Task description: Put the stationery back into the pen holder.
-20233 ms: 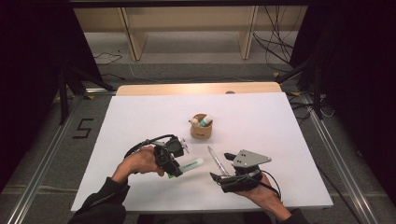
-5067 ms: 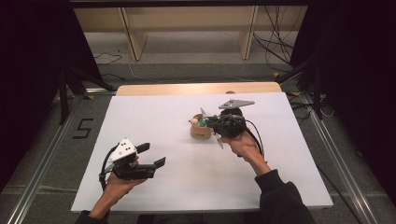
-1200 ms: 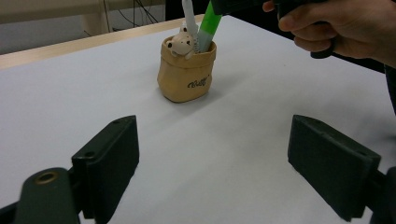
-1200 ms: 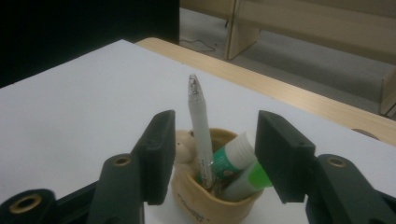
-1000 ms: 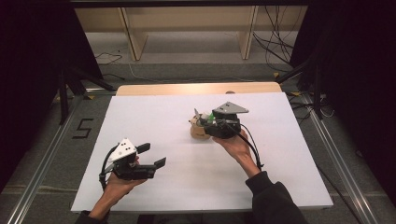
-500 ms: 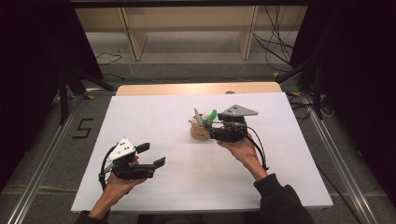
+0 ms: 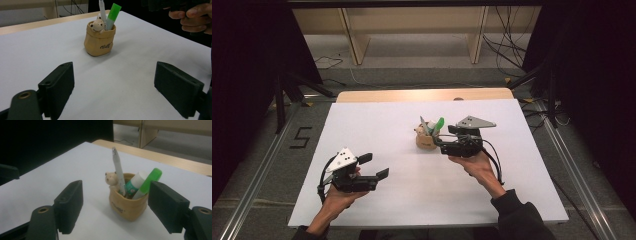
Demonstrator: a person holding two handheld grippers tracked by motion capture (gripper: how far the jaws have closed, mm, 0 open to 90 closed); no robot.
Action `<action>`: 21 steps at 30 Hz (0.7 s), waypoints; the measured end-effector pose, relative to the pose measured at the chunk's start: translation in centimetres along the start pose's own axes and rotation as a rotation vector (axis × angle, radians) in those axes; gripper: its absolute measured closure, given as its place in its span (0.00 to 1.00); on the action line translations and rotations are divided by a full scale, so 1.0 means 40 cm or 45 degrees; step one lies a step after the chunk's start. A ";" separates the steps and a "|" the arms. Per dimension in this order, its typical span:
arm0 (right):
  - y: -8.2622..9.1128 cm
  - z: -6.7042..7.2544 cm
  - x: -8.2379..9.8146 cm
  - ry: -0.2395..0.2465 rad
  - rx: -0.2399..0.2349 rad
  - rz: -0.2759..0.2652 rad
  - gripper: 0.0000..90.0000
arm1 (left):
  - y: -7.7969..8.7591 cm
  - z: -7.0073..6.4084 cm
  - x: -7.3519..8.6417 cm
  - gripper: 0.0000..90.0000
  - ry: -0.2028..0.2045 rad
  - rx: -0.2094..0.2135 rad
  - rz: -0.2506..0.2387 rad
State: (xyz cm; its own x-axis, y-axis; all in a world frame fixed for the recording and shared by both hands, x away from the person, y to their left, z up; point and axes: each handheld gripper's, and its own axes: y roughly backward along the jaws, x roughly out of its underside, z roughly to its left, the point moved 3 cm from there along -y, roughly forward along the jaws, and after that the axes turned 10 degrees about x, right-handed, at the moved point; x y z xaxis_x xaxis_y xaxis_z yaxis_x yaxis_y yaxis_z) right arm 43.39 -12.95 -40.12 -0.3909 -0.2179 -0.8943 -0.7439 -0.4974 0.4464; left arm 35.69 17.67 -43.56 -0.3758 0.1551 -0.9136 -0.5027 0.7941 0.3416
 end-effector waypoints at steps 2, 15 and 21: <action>0.005 -0.001 0.004 -0.006 -0.015 0.004 0.31 | 0.000 0.001 0.000 0.18 0.002 0.000 0.000; 0.020 -0.003 0.034 -0.006 -0.062 0.014 0.28 | -0.004 0.001 -0.002 0.18 0.008 0.007 0.004; 0.036 -0.002 0.049 -0.002 -0.081 0.007 0.27 | -0.009 -0.003 -0.002 0.18 0.002 0.015 0.009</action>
State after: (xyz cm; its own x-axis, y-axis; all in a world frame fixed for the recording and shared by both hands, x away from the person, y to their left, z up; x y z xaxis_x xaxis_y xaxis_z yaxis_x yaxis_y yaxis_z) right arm 41.60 -14.17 -41.23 -0.3960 -0.2198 -0.8916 -0.7057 -0.5484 0.4486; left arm 35.81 17.32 -43.59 -0.3804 0.1594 -0.9110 -0.4911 0.7998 0.3451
